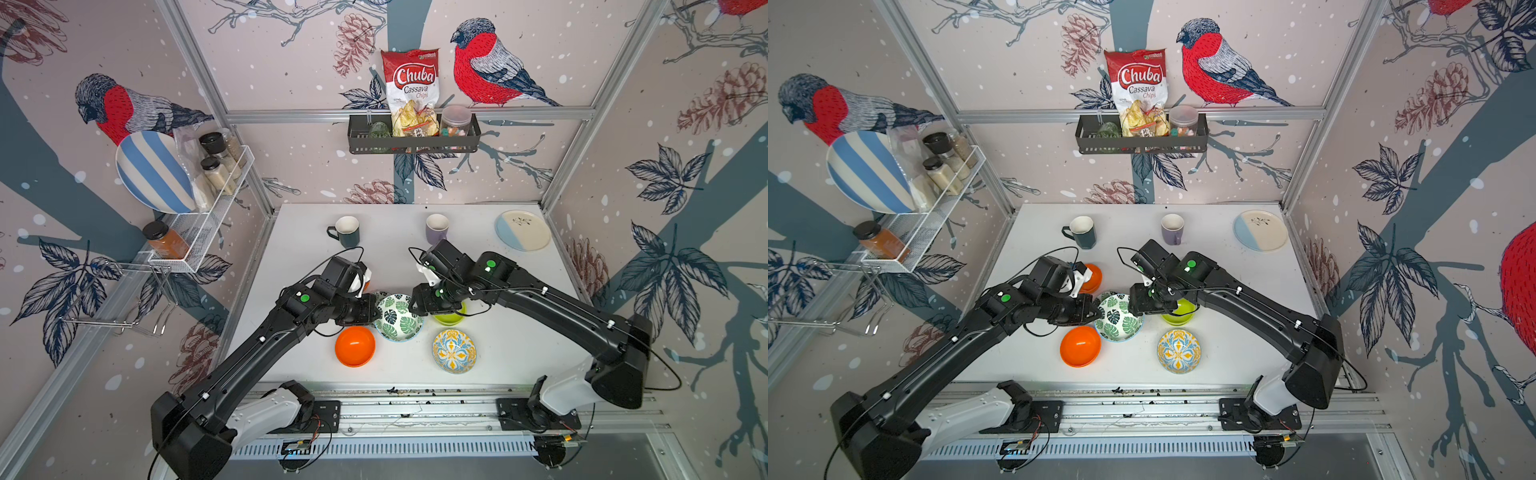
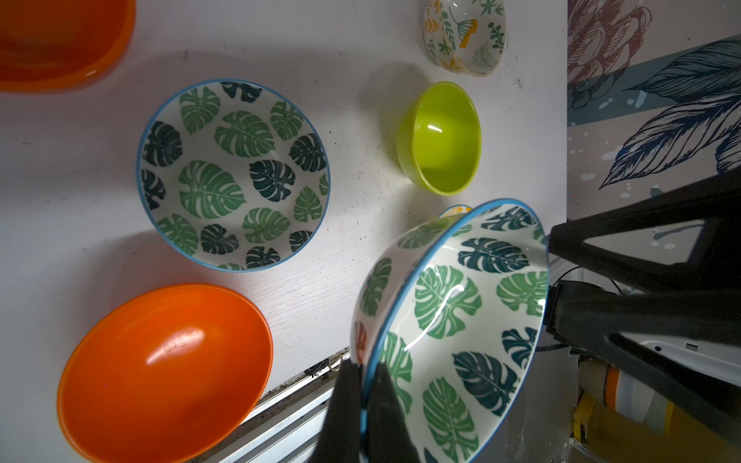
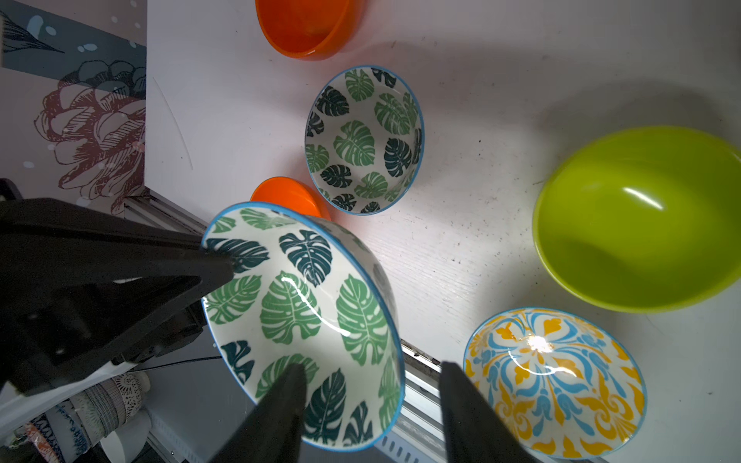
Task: Stack the bowls
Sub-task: Place the bowl on the bowl.
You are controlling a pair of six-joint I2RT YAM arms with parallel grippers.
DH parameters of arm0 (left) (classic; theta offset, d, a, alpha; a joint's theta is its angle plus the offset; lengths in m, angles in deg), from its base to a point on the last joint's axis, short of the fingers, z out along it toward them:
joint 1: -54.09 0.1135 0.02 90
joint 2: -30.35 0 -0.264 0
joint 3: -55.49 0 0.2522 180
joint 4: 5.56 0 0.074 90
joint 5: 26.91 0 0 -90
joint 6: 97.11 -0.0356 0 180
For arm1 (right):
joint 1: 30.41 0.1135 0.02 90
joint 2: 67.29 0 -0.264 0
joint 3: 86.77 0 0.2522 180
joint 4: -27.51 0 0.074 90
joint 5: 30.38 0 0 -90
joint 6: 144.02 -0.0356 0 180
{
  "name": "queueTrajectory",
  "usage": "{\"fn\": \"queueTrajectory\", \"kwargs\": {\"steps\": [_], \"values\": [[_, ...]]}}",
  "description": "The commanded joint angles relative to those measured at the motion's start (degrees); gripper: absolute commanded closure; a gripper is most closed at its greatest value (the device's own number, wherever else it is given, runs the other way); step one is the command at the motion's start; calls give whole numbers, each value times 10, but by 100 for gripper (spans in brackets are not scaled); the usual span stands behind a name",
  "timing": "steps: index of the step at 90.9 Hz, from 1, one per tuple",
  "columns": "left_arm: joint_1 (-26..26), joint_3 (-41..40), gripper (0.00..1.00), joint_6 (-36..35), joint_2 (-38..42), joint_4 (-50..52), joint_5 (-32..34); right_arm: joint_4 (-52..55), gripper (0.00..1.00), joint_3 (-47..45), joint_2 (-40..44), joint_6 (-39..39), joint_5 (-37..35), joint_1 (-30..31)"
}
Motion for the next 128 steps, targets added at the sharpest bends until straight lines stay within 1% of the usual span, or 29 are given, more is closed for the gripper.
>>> {"fn": "queueTrajectory", "kwargs": {"steps": [1,6,16,28,38,44,57,65,109,128], "values": [[0,11,100,1,-4,4,27,-4,5,5,16,6,-14,-13],[1,13,100,1,-8,7,40,-5,2,-1,30,7,-15,-26],[15,17,100,1,-20,2,46,-7,3,-17,63,11,-24,-50],[58,9,100,3,-43,-19,22,-10,5,-40,98,14,-25,-73],[88,5,100,3,-60,-37,17,-16,6,-59,117,15,-22,-81],[97,1,100,3,-70,-48,21,-21,7,-67,124,15,-21,-82],[120,-14,100,-2,-104,-66,9,-28,8,-77,128,13,-16,-83],[133,-28,100,3,-111,-89,1,-36,9,-85,130,12,-12,-84],[137,-80,100,36,-140,-184,-4,-50,11,-109,130,12,-1,-85],[138,-99,100,39,-134,-191,3,-54,12,-115,130,13,0,-85]]}}
